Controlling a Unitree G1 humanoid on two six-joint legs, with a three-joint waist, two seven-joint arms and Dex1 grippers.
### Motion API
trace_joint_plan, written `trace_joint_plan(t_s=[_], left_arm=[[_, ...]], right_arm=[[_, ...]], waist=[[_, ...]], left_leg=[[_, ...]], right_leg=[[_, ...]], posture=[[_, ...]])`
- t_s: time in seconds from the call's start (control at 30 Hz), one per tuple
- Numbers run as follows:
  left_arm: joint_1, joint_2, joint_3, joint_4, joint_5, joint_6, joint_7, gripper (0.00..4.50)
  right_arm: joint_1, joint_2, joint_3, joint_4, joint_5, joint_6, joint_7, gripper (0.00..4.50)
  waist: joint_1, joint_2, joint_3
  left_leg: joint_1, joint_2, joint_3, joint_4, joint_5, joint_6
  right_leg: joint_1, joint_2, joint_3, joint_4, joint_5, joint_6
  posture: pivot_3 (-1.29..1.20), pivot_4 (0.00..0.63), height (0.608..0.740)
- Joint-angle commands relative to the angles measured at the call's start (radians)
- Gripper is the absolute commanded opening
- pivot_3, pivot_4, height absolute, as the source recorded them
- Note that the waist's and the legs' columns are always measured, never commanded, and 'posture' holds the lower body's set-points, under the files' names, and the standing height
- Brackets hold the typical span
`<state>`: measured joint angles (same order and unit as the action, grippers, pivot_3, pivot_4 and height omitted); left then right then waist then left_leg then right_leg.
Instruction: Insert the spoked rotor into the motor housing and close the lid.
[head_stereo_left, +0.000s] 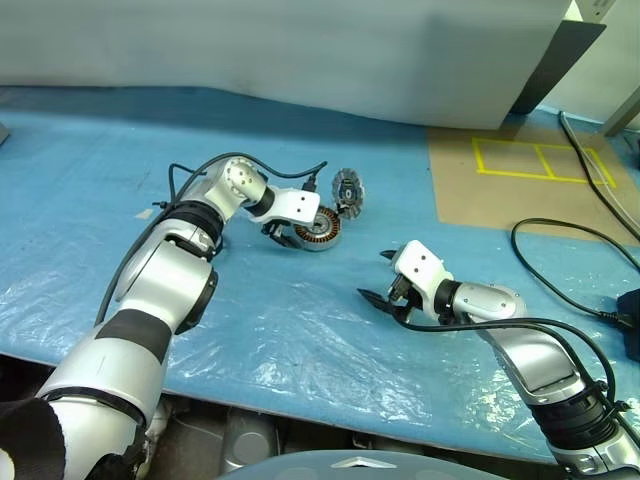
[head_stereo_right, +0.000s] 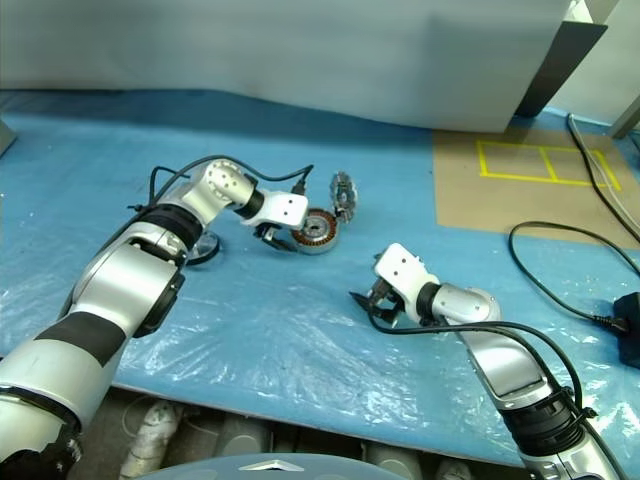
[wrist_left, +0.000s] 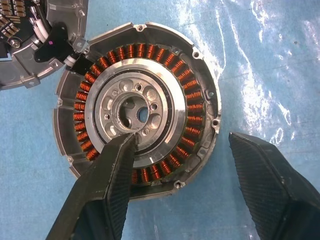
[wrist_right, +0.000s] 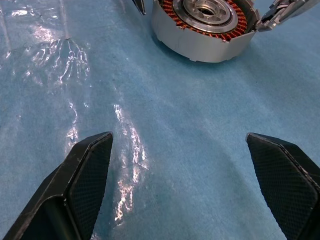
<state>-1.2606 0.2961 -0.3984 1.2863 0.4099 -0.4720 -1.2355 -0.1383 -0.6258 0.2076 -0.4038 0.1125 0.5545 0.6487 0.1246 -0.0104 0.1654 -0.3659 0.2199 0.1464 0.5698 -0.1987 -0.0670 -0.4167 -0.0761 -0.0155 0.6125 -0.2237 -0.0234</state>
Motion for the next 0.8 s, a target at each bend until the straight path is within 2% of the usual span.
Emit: trace_joint_plan(t_s=[0.03,0.13,0.6,0.8], left_arm=[[-0.007,0.006,0.016,-0.021,-0.014,-0.021,0.023,3.68],[-0.011,-0.002,0.017,-0.018,-0.012,0.001,0.051,4.49],[0.015,-0.02,0.046,-0.036,-0.081,-0.035,-0.064,4.49],[0.024,-0.028,0.033,-0.035,-0.063,-0.034,-0.031,4.49]], right_arm=[[-0.007,0.003,-0.014,-0.02,-0.003,-0.005,-0.001,4.5],[-0.005,0.003,-0.015,-0.02,-0.002,-0.005,-0.001,4.5],[0.001,-0.003,-0.019,-0.025,0.001,0.004,0.004,4.5],[0.006,0.0,-0.017,-0.027,0.0,0.007,0.0,4.5]], waist=[[0.0,0.0,0.0],[0.0,0.0,0.0],[0.0,0.0,0.0],[-0.001,0.0,0.0]], left_leg=[[0.0,0.0,0.0,0.0,0.0,0.0],[0.0,0.0,0.0,0.0,0.0,0.0],[0.0,0.0,0.0,-0.003,0.0,0.0],[0.0,0.0,0.0,-0.003,0.0,0.0]], right_leg=[[0.0,0.0,0.0,0.0,0.0,0.0],[0.0,0.0,0.0,0.0,0.0,0.0],[0.0,0.0,-0.001,-0.002,0.0,0.0],[0.0,0.0,-0.001,-0.002,0.0,0.0]], posture=[[0.0,0.15,0.74],[0.0,0.15,0.74],[0.0,0.15,0.74],[0.0,0.15,0.74]])
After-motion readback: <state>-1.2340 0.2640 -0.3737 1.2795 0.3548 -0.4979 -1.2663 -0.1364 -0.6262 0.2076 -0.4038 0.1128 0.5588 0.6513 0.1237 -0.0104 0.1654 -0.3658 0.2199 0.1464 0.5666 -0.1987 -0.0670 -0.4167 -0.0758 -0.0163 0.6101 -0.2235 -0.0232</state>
